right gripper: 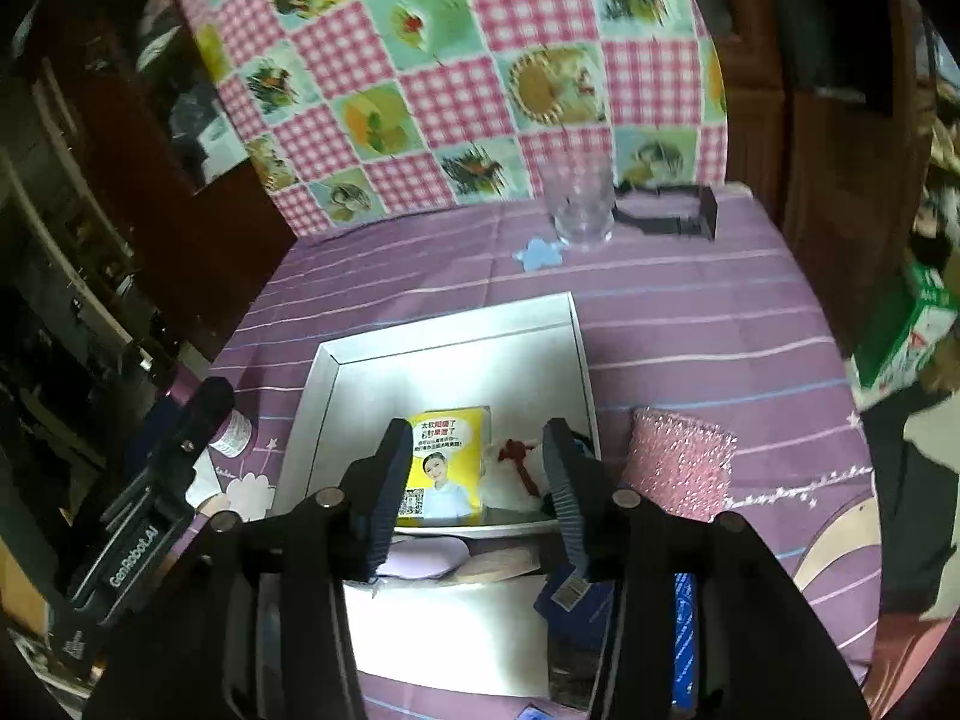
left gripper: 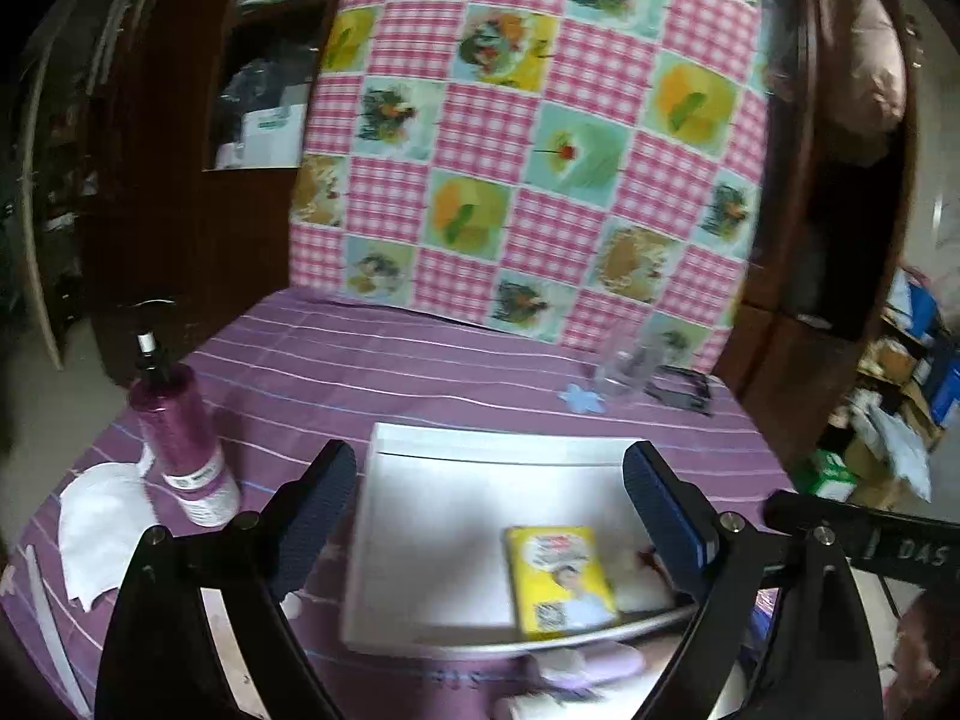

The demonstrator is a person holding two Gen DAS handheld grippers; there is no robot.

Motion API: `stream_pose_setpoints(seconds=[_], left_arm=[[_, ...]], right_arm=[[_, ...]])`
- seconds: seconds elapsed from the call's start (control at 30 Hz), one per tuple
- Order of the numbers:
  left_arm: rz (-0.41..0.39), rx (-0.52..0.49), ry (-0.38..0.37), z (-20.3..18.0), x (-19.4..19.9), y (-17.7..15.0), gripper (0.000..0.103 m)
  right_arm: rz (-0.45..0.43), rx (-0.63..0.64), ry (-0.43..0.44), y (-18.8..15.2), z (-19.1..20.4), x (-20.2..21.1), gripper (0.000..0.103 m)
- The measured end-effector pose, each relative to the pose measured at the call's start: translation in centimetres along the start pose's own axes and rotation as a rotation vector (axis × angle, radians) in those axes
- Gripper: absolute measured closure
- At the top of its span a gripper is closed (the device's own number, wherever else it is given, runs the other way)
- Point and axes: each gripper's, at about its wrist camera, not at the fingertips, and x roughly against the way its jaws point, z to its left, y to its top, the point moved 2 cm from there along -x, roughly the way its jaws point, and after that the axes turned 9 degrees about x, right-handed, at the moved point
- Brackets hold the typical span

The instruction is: Organize soft objects

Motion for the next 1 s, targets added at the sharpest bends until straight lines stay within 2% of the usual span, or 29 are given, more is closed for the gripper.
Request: stream_pose_setpoints(seconds=[0.13,0.27,0.33,0.43,0.57,0.7,0.77,0.9,1.0], left_arm=[[0.034,-0.08,-0.031,-2.1,1.1,-1.3,0.012],[0.043,-0.151,-0.026,-2.9,2.4,-3.2,0.012],[0.054,-0.153,-0.008,-2.7,2.9,-4.0,0.012],[0.073,-0.138,-0.03,-2.1,3.9,-5.1,0.012],[0.079,-0.152,-0.038,-1.1,4.8,-6.6,0.012],[0.104,-0.098,-0.08,-0.1,4.2,-7.6,0.012],[0.136,-0.065,-0.114,0.6,3.7,-8.2,0.012],[0.173,-0.054,-0.112,1.4,3.2,-8.5,0.013],[0.182,0.002,-0.079,2.8,2.9,-7.9,0.017]], right_arm=[[-0.098,0.084,0.026,-1.1,0.3,1.3,0.056],[-0.091,0.065,0.015,-2.6,-1.0,2.2,0.056],[-0.082,0.029,0.054,-3.4,-2.0,2.7,0.056],[-0.103,0.012,0.078,-4.5,-3.0,3.8,0.056],[-0.136,0.058,0.064,-6.6,-2.9,4.7,0.056],[-0.189,0.056,0.118,-8.5,-2.9,4.1,0.056],[-0.164,0.051,0.125,-8.7,-2.9,3.3,0.056],[-0.084,0.056,0.065,-7.5,-2.0,1.6,0.056],[-0.029,0.022,0.111,-6.1,-1.1,0.8,0.056]])
